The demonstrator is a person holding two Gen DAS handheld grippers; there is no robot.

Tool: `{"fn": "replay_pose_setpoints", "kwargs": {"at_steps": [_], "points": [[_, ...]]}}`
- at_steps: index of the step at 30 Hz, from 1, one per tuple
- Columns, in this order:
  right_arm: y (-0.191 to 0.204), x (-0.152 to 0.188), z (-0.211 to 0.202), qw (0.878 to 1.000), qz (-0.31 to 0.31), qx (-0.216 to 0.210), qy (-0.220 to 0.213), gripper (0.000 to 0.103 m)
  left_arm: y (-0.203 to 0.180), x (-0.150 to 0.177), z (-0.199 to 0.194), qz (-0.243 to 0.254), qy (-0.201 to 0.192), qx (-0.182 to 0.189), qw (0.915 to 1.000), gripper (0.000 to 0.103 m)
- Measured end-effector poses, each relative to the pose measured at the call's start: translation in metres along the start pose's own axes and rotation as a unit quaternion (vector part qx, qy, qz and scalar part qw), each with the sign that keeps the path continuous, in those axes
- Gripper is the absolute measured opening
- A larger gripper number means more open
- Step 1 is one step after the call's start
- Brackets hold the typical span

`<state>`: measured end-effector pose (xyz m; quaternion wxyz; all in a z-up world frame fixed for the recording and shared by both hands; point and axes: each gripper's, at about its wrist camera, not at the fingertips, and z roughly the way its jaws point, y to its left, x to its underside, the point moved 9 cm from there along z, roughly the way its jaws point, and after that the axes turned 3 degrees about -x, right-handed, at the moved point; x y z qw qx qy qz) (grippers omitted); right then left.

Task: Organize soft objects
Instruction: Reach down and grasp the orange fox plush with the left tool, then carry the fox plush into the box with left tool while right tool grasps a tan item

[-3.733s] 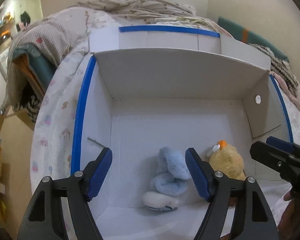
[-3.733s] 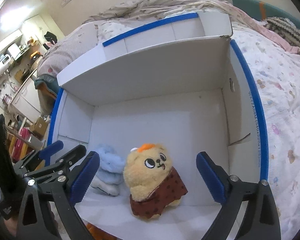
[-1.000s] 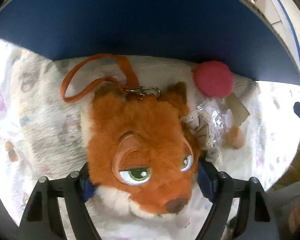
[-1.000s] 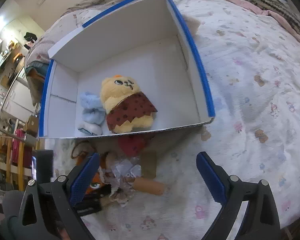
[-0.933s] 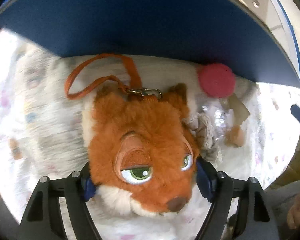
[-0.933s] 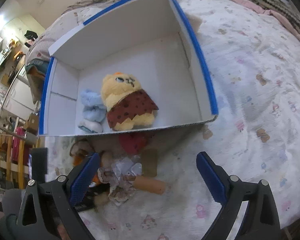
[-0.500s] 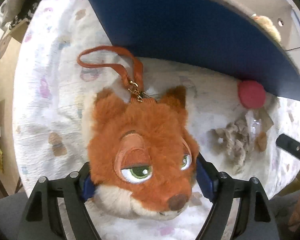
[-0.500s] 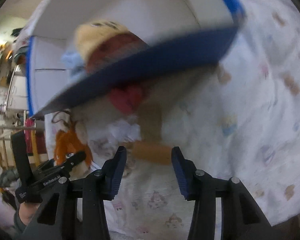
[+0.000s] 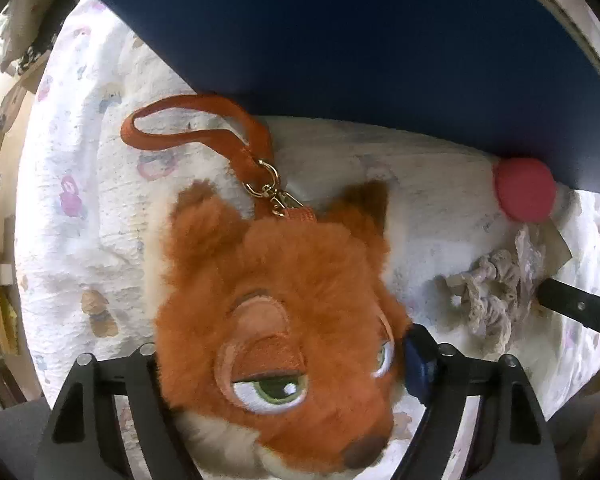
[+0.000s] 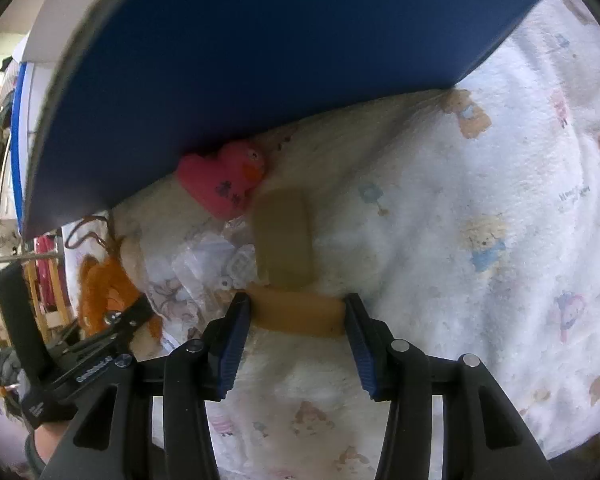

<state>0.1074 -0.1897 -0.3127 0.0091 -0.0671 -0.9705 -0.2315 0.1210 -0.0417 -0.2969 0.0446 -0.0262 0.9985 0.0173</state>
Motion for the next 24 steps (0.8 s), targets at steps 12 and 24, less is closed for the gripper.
{"fn": "replay_pose_setpoints", "kwargs": {"at_steps": [12, 24], "points": [[0.015, 0.015, -0.024, 0.997, -0.068, 0.003, -0.034, 0.01, 0.03, 0.022, -0.054, 0.008, -0.042, 0.019, 0.9989, 0.073], [0.071, 0.038, -0.114, 0.976, -0.143, -0.072, -0.148, 0.01, 0.056, 0.05, -0.133, -0.034, -0.142, 0.056, 0.9877, 0.066]]}}
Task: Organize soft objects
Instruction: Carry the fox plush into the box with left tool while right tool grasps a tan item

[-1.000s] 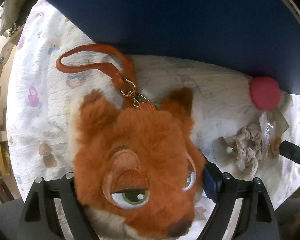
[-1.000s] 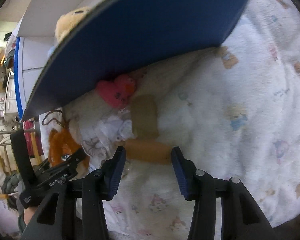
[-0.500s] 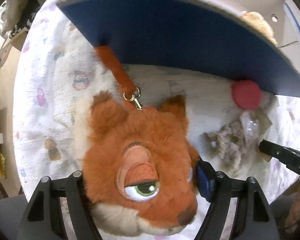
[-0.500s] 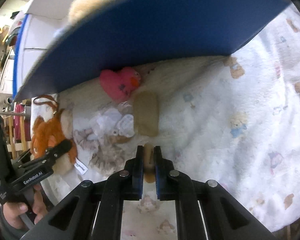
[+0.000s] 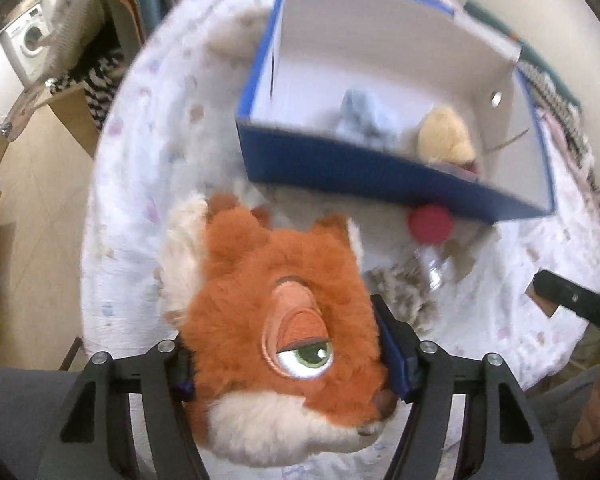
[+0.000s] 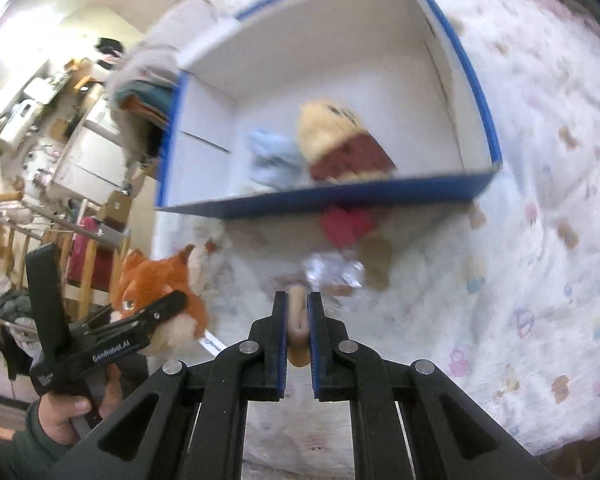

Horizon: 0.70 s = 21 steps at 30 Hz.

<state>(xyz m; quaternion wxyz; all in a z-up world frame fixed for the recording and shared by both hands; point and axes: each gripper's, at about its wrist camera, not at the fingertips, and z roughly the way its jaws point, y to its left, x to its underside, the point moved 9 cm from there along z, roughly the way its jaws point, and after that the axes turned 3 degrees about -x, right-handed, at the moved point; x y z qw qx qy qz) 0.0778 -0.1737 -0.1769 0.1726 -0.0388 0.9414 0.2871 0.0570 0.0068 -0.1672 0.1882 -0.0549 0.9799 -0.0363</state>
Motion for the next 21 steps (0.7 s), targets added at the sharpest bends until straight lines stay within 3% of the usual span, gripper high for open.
{"fn": "replay_pose_setpoints", "kwargs": {"at_steps": [3, 4, 6, 10, 13, 16, 21], "points": [[0.006, -0.006, -0.021, 0.999, -0.018, 0.001, -0.029, 0.01, -0.003, -0.008, -0.021, 0.007, -0.035, 0.005, 0.9993, 0.059], [0.008, -0.008, -0.023, 0.999, -0.016, -0.003, -0.035, 0.01, -0.004, -0.011, -0.026, 0.009, -0.037, 0.015, 0.9992, 0.044], [0.01, -0.014, -0.029, 0.999, -0.014, -0.011, -0.045, 0.01, -0.007, -0.02, -0.03, 0.01, -0.03, 0.036, 0.9988, 0.031], [0.009, -0.021, -0.035, 0.998, -0.013, -0.014, -0.053, 0.01, -0.019, -0.02, -0.014, 0.015, -0.026, 0.044, 0.9986, 0.031], [0.005, -0.022, -0.031, 0.999, -0.012, -0.011, -0.05, 0.01, -0.021, -0.018, 0.013, 0.021, 0.001, 0.044, 0.9988, 0.031], [-0.001, -0.016, -0.021, 0.999, -0.001, -0.012, -0.042, 0.01, -0.024, -0.01, 0.028, 0.01, 0.026, 0.07, 0.9972, 0.03], [-0.005, -0.02, -0.025, 0.999, 0.008, -0.017, -0.048, 0.01, -0.038, -0.025, -0.012, 0.047, -0.035, 0.055, 0.9968, 0.03]]}}
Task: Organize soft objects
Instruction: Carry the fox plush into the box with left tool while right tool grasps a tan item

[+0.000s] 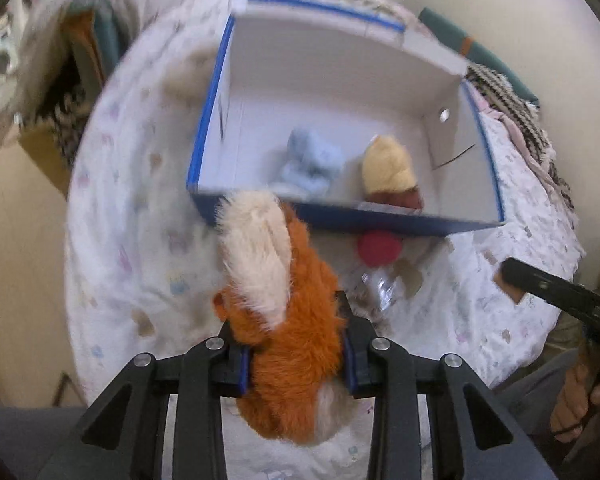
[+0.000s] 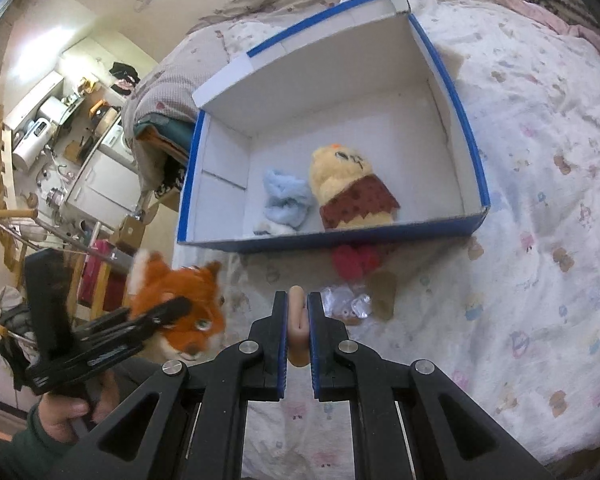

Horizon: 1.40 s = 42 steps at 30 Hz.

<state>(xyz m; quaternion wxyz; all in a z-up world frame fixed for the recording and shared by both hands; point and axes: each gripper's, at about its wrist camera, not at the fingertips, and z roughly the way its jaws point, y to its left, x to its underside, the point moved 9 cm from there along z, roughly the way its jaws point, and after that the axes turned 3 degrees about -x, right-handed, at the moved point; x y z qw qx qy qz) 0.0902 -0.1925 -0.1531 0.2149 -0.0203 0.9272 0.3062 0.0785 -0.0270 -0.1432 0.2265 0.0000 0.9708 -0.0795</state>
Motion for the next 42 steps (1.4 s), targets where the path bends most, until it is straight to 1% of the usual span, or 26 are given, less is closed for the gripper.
{"fn": "replay_pose_setpoints", "kwargs": {"at_steps": [6, 8, 10, 13, 17, 23, 26, 28, 31, 35, 39, 42], "points": [[0.012, -0.024, -0.014, 0.999, -0.011, -0.005, -0.029, 0.01, -0.007, -0.038, -0.04, 0.009, -0.068, -0.017, 0.9975, 0.03], [0.017, -0.035, -0.021, 0.999, -0.021, -0.002, -0.043, 0.01, -0.007, -0.055, -0.053, 0.014, -0.097, -0.03, 0.9947, 0.03], [0.022, -0.049, -0.027, 0.998, -0.031, -0.001, -0.057, 0.01, -0.007, -0.072, -0.063, 0.013, -0.117, -0.029, 0.9926, 0.03], [0.026, -0.071, -0.032, 0.996, -0.042, 0.008, -0.072, 0.01, -0.008, -0.094, -0.067, 0.014, -0.13, -0.027, 0.9911, 0.03], [0.026, -0.101, -0.031, 0.995, -0.051, 0.024, -0.087, 0.01, -0.011, -0.124, -0.058, 0.024, -0.141, -0.03, 0.9893, 0.03], [0.022, -0.132, -0.015, 0.993, -0.055, 0.037, -0.102, 0.01, -0.017, -0.162, -0.03, 0.031, -0.147, -0.036, 0.9881, 0.03], [0.014, -0.138, 0.002, 0.99, -0.068, 0.059, -0.106, 0.011, -0.021, -0.172, -0.011, 0.032, -0.141, -0.039, 0.9887, 0.03], [0.003, -0.134, 0.019, 0.99, -0.07, 0.076, -0.095, 0.011, -0.021, -0.174, 0.007, 0.032, -0.135, -0.045, 0.9893, 0.03], [-0.01, -0.124, 0.041, 0.991, -0.067, 0.087, -0.072, 0.011, -0.02, -0.169, 0.031, 0.032, -0.128, -0.056, 0.9897, 0.03], [-0.014, -0.12, 0.058, 0.99, -0.079, 0.099, -0.055, 0.011, -0.014, -0.159, 0.058, 0.027, -0.112, -0.063, 0.9914, 0.03], [-0.027, -0.119, 0.073, 0.989, -0.073, 0.121, -0.038, 0.011, -0.008, -0.157, 0.076, 0.024, -0.1, -0.064, 0.9926, 0.031], [-0.04, -0.12, 0.08, 0.987, -0.061, 0.146, -0.031, 0.011, -0.005, -0.16, 0.087, 0.017, -0.096, -0.051, 0.994, 0.031]]}}
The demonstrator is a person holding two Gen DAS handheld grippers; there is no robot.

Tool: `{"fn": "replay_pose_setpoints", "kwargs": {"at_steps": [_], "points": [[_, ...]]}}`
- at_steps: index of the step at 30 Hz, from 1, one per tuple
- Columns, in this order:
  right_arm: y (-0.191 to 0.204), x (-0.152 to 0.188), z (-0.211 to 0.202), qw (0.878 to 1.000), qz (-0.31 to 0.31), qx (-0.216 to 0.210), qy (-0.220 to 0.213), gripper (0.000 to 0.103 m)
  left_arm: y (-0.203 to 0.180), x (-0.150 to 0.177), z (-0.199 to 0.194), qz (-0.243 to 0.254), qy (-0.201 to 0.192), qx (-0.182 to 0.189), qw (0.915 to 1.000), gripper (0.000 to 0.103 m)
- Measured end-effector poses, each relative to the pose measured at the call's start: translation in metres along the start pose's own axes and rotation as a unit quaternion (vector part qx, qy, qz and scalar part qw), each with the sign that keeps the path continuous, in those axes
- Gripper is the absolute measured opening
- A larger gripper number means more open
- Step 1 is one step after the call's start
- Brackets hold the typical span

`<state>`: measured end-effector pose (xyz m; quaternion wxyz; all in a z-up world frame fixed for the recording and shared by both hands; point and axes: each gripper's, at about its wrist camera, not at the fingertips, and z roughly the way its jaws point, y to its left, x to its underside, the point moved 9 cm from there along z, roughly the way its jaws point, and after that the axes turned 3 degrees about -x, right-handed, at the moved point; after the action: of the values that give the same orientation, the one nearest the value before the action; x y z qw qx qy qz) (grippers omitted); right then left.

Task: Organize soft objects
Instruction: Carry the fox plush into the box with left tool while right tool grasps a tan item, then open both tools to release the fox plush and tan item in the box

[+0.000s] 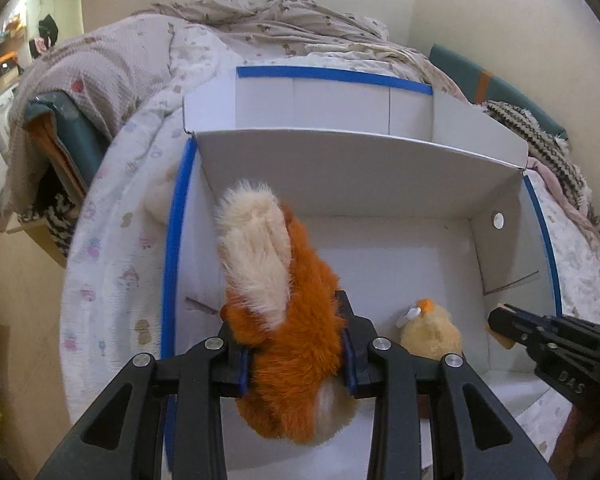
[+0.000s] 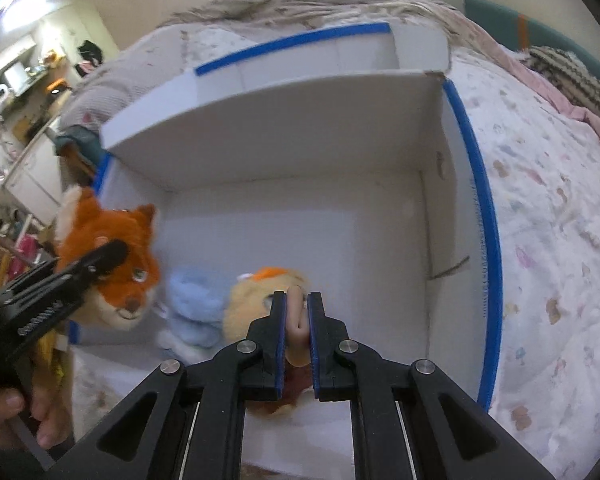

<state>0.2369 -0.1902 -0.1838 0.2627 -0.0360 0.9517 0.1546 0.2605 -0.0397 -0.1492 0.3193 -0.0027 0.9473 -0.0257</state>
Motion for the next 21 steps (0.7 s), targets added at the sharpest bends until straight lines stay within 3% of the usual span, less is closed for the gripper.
{"fn": "replay_pose_setpoints", "kwargs": {"at_steps": [6, 9, 11, 12, 14, 15, 16, 17, 21], "points": [[-0.014, -0.001, 0.008, 1.0, 0.011, 0.016, 0.003, 0.011, 0.007, 0.002, 0.015, 0.008, -0.001, -0.025, 0.9996, 0.032], [-0.017, -0.003, 0.008, 1.0, 0.025, 0.007, 0.002, 0.014, 0.009, 0.005, 0.021, 0.001, 0.01, -0.021, 0.9997, 0.032], [-0.015, -0.005, 0.007, 1.0, 0.026, 0.003, -0.002, 0.022, 0.008, 0.005, 0.019, 0.005, 0.005, -0.02, 0.9998, 0.032], [-0.015, -0.006, 0.006, 1.0, 0.026, 0.002, -0.004, 0.032, 0.007, 0.004, 0.017, 0.009, 0.0, -0.023, 0.9997, 0.032], [-0.014, -0.009, 0.004, 1.0, 0.028, 0.0, -0.012, 0.067, 0.004, 0.003, 0.013, 0.023, -0.01, -0.03, 0.9992, 0.037], [-0.012, -0.011, 0.001, 0.999, 0.029, -0.009, -0.021, 0.078, 0.002, 0.003, 0.011, 0.029, -0.011, -0.031, 0.999, 0.049], [-0.009, -0.012, -0.002, 0.999, 0.028, -0.018, -0.027, 0.079, 0.0, 0.003, 0.01, 0.032, -0.012, -0.032, 0.9989, 0.062], [-0.007, -0.013, -0.005, 0.999, 0.024, -0.019, -0.031, 0.08, 0.0, 0.002, 0.009, 0.032, -0.015, -0.036, 0.9987, 0.067], [-0.003, -0.019, -0.014, 0.998, 0.021, -0.022, -0.053, 0.093, 0.0, -0.002, 0.001, 0.032, -0.036, -0.051, 0.9975, 0.071]]}}
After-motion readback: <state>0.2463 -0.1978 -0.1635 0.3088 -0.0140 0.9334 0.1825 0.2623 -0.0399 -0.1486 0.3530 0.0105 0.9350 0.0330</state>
